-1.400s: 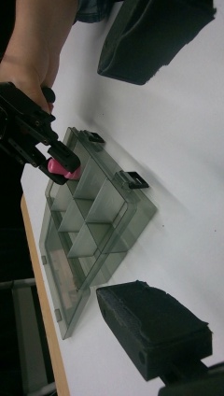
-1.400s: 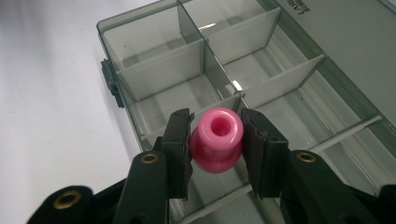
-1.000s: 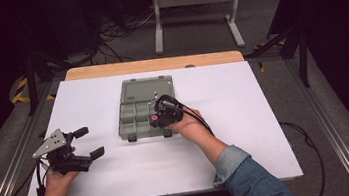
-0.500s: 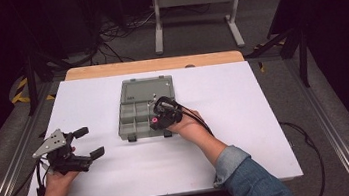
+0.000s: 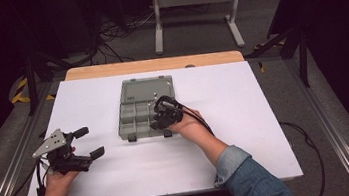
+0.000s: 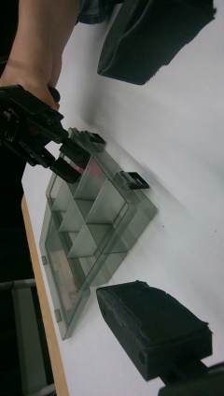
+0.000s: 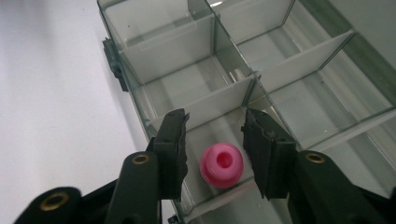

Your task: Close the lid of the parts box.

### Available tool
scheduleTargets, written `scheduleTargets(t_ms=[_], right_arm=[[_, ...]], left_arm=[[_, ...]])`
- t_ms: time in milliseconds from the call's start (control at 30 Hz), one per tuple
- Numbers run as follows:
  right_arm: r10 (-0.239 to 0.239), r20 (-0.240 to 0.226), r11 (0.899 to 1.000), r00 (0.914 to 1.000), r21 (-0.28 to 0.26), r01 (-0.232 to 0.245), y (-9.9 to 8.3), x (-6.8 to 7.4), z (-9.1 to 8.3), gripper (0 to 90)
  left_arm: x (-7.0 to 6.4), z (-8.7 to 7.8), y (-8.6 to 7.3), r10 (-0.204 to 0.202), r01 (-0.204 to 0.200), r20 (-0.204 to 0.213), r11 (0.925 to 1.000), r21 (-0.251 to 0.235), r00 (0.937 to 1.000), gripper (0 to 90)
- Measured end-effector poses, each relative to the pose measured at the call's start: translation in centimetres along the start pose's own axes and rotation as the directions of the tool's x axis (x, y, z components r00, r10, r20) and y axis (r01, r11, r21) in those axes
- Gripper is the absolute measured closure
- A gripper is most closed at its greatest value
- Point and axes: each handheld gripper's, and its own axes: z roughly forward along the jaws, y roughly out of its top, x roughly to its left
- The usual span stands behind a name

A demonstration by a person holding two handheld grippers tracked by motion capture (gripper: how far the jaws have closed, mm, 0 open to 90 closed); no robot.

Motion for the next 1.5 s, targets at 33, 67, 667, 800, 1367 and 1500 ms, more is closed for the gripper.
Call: scheduleTargets(t_ms=[33,67,667,800,1367,1500], right_arm=[[-0.004,0.002,1.000,1.0000,-0.009,0.004,0.0,0.0,-0.2,57.7],[-0.007,0.006,1.000,1.0000,-0.017,0.007,0.1,0.1,-0.4,56.3],[0.020,0.044,0.983,0.9988,-0.185,-0.011,-0.4,-0.8,-6.0,13.9],[0.005,0.059,0.981,0.9982,-0.196,0.007,-0.8,-1.1,-7.4,25.0],[0.016,0.094,0.979,0.9954,-0.206,0.004,-1.8,-2.7,-9.9,90.0],[0.028,0.107,0.980,0.9939,-0.196,-0.007,-1.5,-3.8,-9.9,90.0]], left_arm=[[0.0,0.0,0.0,-0.002,0.002,-0.001,1.0000,-0.004,1.0000,0.5],[0.0,0.0,0.0,-0.002,0.002,-0.001,1.0000,-0.005,1.0000,0.6],[1.6,0.2,2.3,-0.036,0.036,-0.049,0.9993,0.009,0.9981,14.1],[2.2,0.5,3.2,-0.016,0.019,-0.072,0.9991,0.038,0.9973,23.1],[2.9,2.3,6.1,0.021,0.004,-0.126,0.9813,0.192,0.9918,79.9],[3.4,3.3,7.1,0.035,-0.002,-0.133,0.9707,0.240,0.9905,89.5]])
